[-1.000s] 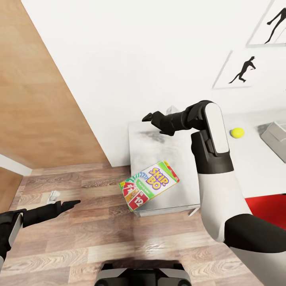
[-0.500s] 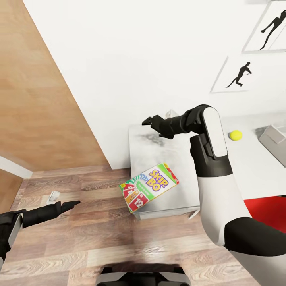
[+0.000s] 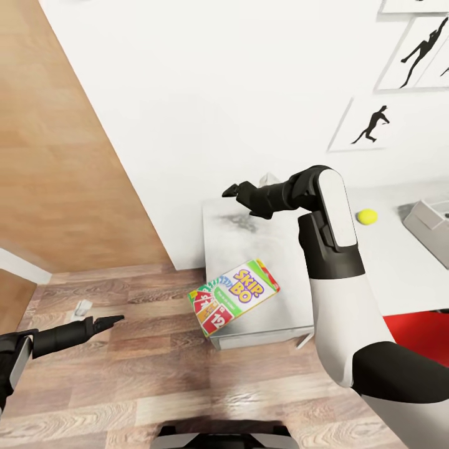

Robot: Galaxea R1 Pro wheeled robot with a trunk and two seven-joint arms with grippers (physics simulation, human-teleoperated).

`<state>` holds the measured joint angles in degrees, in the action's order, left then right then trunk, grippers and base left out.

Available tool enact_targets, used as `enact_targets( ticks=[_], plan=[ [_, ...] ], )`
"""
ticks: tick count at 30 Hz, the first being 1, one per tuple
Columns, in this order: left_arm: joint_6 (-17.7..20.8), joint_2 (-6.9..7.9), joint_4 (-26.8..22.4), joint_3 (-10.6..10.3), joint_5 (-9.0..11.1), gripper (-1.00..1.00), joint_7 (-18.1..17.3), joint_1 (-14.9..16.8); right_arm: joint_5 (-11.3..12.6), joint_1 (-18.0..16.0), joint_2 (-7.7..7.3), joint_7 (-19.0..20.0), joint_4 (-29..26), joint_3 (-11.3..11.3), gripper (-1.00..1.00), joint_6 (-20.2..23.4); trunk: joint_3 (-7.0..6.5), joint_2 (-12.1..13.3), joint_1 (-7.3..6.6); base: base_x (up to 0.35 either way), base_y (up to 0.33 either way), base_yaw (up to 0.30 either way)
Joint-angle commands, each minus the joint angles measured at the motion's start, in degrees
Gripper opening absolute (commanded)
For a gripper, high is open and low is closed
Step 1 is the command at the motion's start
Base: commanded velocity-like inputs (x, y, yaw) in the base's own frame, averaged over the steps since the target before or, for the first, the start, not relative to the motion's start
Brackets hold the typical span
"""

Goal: Put all the toys in the child's room - the three board games (two on the bed and one on the table), the two jigsaw puzzles on the table, and the tennis ball on the table - inside the toy box on the table in the child's room.

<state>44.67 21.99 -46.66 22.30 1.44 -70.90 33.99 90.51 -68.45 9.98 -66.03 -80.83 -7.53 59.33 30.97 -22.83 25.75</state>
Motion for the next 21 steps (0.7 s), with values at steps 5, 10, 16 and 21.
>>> enact_targets(
  ticks=[5, 10, 16, 21],
  plan=[
    [0.53, 0.22, -0.01, 0.03, 0.14, 1.00, -0.08, -0.02, 0.20, 0.29, 0.02, -0.81, -0.03, -0.20, 1.00, 0.30, -0.39, -0.09, 0.04, 0.000, 0.000, 0.000],
    [0.37, 0.31, -0.01, 0.03, 0.13, 1.00, -0.04, -0.05, 0.09, 0.39, 0.02, -0.91, -0.03, -0.28, 1.00, 0.40, -0.86, -0.09, 0.04, 0.000, 0.000, 0.000],
    [0.26, 0.30, -0.01, 0.05, 0.09, 1.00, -0.03, -0.06, -0.03, 0.48, 0.02, -0.99, -0.03, -0.37, 1.00, 0.56, -1.42, -0.09, 0.04, 0.000, 0.000, 0.000],
    [0.24, 0.81, -0.01, 0.10, 0.11, 1.00, -0.03, -0.06, -0.06, 0.62, 0.02, -0.99, -0.03, -0.38, 1.00, 0.60, -1.88, -0.09, 0.04, 0.000, 0.000, 0.000]
  ],
)
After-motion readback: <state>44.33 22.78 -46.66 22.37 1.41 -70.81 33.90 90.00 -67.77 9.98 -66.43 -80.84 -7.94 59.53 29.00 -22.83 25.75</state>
